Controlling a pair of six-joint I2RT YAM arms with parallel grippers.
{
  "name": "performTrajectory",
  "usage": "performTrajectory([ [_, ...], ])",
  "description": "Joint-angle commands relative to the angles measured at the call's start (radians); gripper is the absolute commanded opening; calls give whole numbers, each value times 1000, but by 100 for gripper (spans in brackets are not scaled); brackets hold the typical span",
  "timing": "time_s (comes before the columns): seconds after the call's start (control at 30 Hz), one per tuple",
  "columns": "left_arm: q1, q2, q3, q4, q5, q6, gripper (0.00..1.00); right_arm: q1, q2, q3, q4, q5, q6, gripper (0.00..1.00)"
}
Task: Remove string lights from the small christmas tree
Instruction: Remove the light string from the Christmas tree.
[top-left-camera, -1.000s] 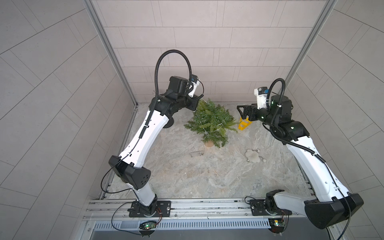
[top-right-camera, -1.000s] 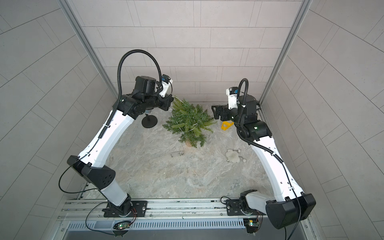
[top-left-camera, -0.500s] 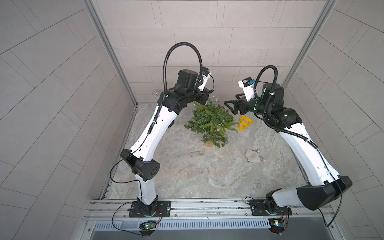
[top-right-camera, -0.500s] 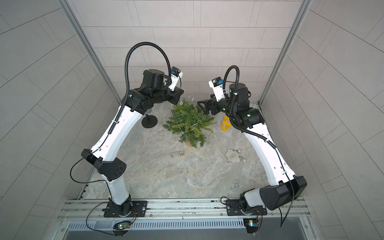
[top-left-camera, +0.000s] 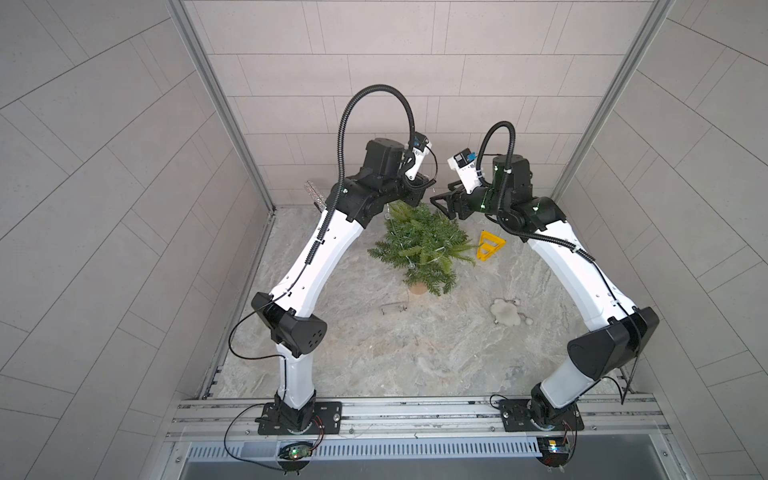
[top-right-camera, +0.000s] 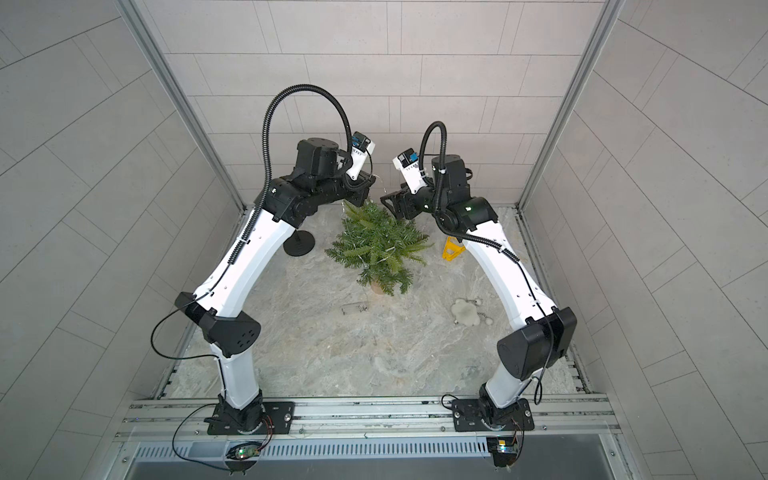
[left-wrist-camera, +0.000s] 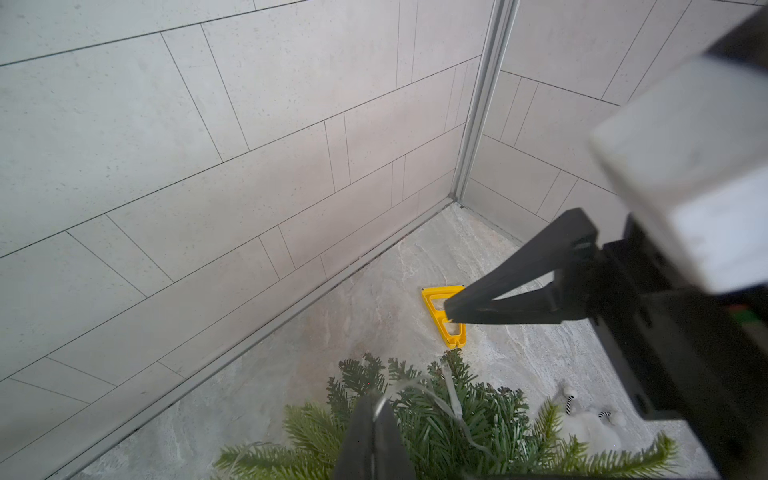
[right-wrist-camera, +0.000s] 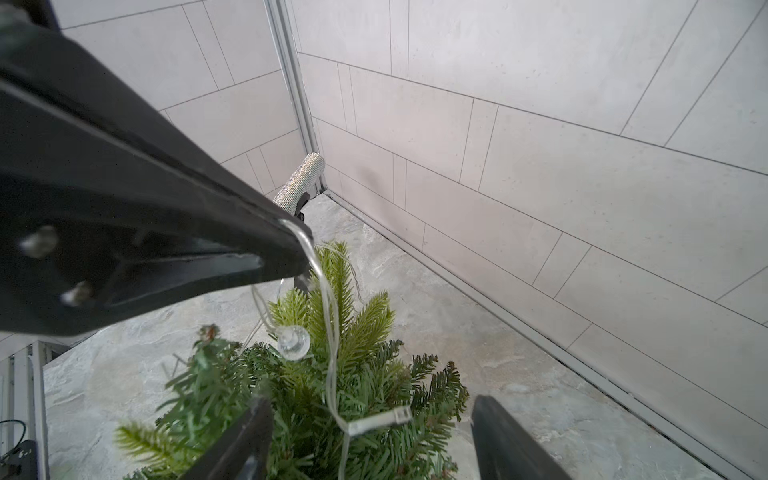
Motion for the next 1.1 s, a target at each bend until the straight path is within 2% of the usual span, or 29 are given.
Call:
performTrajectory([
  [0.0, -5, 5, 29, 31, -8, 15, 0, 0, 11, 34, -1, 48, -13, 72],
  [0.27, -11, 5, 28, 33, -2, 23, 0, -2, 53, 49, -1, 81, -13, 51],
  [0.53, -13, 0, 27, 32, 6, 25, 0, -26, 1, 11, -5, 113, -22, 13],
  [0.63, -20, -3, 28, 21, 18, 40, 0, -29, -30, -29, -2, 137, -36, 6],
  [1.07, -53, -15, 27, -20, 2, 84, 0, -29, -197, -216, 42, 177, 21, 3],
])
